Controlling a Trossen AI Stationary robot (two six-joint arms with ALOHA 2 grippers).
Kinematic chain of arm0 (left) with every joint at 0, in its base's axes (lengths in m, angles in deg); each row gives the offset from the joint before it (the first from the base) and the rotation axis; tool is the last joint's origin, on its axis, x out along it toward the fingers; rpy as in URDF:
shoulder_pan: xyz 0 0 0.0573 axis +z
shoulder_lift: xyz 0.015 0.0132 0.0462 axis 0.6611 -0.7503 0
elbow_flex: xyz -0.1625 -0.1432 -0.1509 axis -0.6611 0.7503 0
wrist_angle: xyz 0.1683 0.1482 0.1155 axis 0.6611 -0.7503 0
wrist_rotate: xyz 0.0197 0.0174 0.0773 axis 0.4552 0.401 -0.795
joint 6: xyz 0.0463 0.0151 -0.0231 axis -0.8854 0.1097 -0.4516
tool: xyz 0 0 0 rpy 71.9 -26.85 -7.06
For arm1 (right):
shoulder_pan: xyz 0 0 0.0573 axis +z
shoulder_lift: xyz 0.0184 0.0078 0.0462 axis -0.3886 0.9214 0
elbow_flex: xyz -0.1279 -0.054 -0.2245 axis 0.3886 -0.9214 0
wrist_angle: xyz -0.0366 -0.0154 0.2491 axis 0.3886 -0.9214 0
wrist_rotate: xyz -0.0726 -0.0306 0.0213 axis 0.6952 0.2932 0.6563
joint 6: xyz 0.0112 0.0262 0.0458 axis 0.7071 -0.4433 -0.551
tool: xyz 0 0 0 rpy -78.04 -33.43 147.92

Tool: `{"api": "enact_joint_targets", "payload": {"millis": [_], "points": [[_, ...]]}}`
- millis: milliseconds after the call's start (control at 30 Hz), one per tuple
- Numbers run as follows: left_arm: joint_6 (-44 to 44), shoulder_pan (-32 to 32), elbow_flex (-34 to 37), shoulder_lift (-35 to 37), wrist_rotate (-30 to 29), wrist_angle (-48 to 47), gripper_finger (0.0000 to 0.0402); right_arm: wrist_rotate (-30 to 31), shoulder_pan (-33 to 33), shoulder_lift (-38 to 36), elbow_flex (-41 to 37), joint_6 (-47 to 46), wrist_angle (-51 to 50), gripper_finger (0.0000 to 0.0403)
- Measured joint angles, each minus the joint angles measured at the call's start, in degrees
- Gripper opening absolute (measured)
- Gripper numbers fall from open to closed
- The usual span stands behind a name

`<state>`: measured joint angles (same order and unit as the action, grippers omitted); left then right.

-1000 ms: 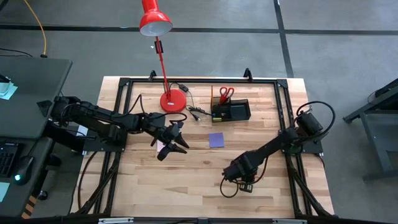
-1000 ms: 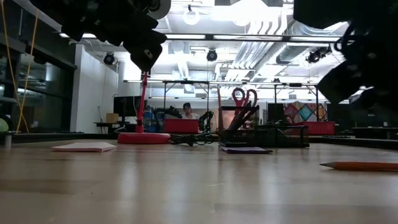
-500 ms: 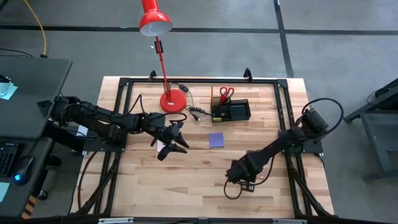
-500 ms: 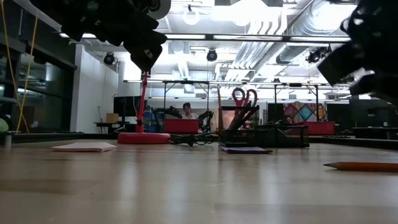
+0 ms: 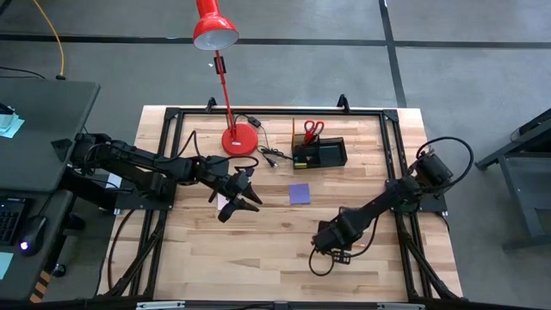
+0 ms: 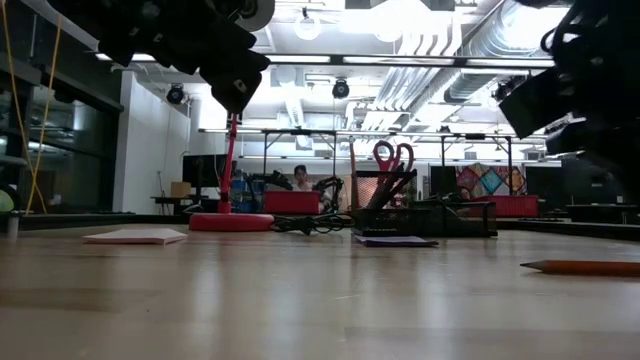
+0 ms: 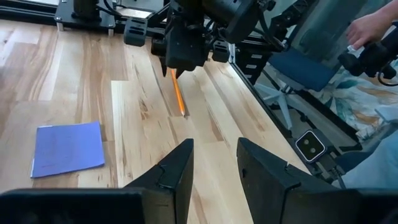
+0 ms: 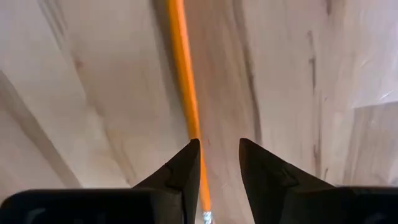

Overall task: Pick and place office supplies into organizer
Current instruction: Put the orange pencil into the black desk organizer

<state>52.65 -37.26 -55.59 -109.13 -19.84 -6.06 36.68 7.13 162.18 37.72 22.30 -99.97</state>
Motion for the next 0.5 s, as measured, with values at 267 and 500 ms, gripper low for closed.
{"api": "enact_joint_targets", "payload": {"millis": [267,500], "points": [[0.0,0.0,0.0,0.0,0.0,0.0,0.0111,-3.7,-0.3,1.0,0.0,1.4,3.5,0.0102],[-0.1,0.0,0.0,0.0,-0.3,0.0,0.0111,-3.4,-0.3,1.1,0.0,1.5,2.3,0.0102]]}}
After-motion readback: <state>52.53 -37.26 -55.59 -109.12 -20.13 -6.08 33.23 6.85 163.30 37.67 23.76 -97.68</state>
